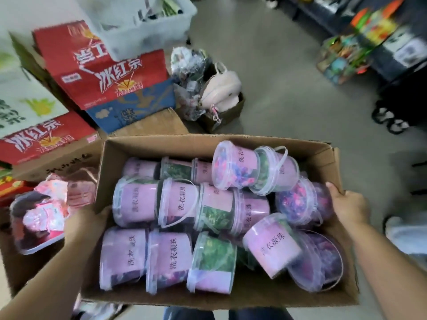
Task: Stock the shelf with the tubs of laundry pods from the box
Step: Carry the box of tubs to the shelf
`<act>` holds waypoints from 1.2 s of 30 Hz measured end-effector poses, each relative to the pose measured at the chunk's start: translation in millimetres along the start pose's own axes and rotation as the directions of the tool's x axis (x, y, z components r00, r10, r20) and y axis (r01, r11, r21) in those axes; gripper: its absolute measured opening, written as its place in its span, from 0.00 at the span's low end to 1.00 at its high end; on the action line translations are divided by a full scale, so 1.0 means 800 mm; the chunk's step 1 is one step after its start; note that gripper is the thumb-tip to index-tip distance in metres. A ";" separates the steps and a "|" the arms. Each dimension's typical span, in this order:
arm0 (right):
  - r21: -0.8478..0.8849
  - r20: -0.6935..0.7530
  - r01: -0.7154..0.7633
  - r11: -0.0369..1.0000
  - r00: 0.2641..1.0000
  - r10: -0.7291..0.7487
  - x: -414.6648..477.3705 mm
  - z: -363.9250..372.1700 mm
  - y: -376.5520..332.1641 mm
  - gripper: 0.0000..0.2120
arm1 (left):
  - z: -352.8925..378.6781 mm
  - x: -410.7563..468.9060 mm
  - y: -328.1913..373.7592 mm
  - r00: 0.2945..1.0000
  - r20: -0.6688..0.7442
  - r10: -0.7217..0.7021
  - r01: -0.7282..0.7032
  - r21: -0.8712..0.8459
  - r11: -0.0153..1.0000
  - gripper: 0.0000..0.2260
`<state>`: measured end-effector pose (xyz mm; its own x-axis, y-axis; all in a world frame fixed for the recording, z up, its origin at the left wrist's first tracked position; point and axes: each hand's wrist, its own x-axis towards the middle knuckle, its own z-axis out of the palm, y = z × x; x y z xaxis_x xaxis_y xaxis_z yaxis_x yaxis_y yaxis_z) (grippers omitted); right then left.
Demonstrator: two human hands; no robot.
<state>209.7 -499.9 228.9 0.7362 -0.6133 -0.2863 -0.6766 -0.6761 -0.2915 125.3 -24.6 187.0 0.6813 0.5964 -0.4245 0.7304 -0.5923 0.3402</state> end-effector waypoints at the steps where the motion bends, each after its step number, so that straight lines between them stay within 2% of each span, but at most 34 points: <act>1: 0.028 -0.022 -0.042 0.999 0.999 0.043 -0.017 -0.012 0.027 0.29 | -0.004 -0.002 0.010 0.998 0.006 0.057 -0.057 0.008 0.998 0.15; 6: 0.166 -0.101 -0.269 0.949 0.952 0.288 -0.104 -0.043 0.169 0.28 | -0.007 -0.030 0.084 0.940 0.055 0.337 -0.341 0.205 0.918 0.15; 11: 0.286 -0.042 -0.555 0.781 0.807 0.589 -0.186 -0.047 0.306 0.31 | 0.041 -0.092 0.157 0.858 0.154 0.489 -0.513 0.236 0.826 0.17; 14: 0.314 -0.020 -0.652 0.690 0.722 0.692 -0.233 -0.048 0.386 0.32 | 0.090 -0.139 0.193 0.784 0.257 0.565 -0.620 0.280 0.732 0.17; 17: 0.342 -0.014 -0.728 0.594 0.628 0.778 -0.267 -0.052 0.462 0.32 | 0.148 -0.197 0.223 0.740 0.317 0.594 -0.669 0.255 0.698 0.15; 20: 0.387 0.003 -0.784 0.485 0.527 0.850 -0.296 -0.055 0.543 0.31 | 0.208 -0.262 0.254 0.658 0.389 0.645 -0.746 0.216 0.630 0.13; 22: 0.431 0.036 -0.816 0.386 0.443 0.896 -0.315 -0.059 0.597 0.31 | 0.249 -0.318 0.277 0.599 0.451 0.662 -0.799 0.279 0.533 0.15; 24: 0.444 0.065 -0.841 0.310 0.376 0.924 -0.335 -0.068 0.652 0.31 | 0.289 -0.383 0.301 0.571 0.464 0.677 -0.821 0.338 0.461 0.18; 26: 0.455 0.080 -0.855 0.250 0.319 0.944 -0.351 -0.077 0.700 0.30 | 0.324 -0.452 0.322 0.520 0.484 0.703 -0.853 0.340 0.397 0.19; 28: 0.472 0.089 -0.865 0.169 0.238 0.967 -0.366 -0.093 0.750 0.30 | 0.369 -0.516 0.340 0.440 0.544 0.715 -0.898 0.285 0.335 0.18; 31: 0.478 0.102 -0.874 0.085 0.151 0.983 -0.383 -0.114 0.812 0.30 | 0.421 -0.589 0.359 0.348 0.638 0.687 -0.924 0.111 0.365 0.18; 32: 0.480 0.103 -0.875 0.056 0.120 0.987 -0.390 -0.121 0.830 0.30 | 0.439 -0.610 0.367 0.320 0.645 0.694 -0.937 0.108 0.332 0.19; 33: 0.489 0.102 -0.872 0.029 0.090 0.991 -0.395 -0.127 0.848 0.30 | 0.460 -0.626 0.379 0.294 0.658 0.693 -0.954 0.156 0.257 0.19; 34: 0.500 0.105 -0.866 -0.001 0.060 0.993 -0.399 -0.133 0.863 0.30 | 0.480 -0.645 0.393 0.245 0.670 0.701 -0.969 0.196 0.151 0.19; 36: 0.522 0.110 -0.851 -0.050 0.009 0.994 -0.405 -0.144 0.888 0.31 | 0.515 -0.683 0.419 0.140 0.678 0.722 -0.982 0.191 0.011 0.22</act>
<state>-507.6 -828.4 220.0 -0.6674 -0.6328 -0.3927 -0.6008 0.7691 -0.2181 -21.9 -772.1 187.1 0.5897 -0.7115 -0.3822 -0.6701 -0.6952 0.2602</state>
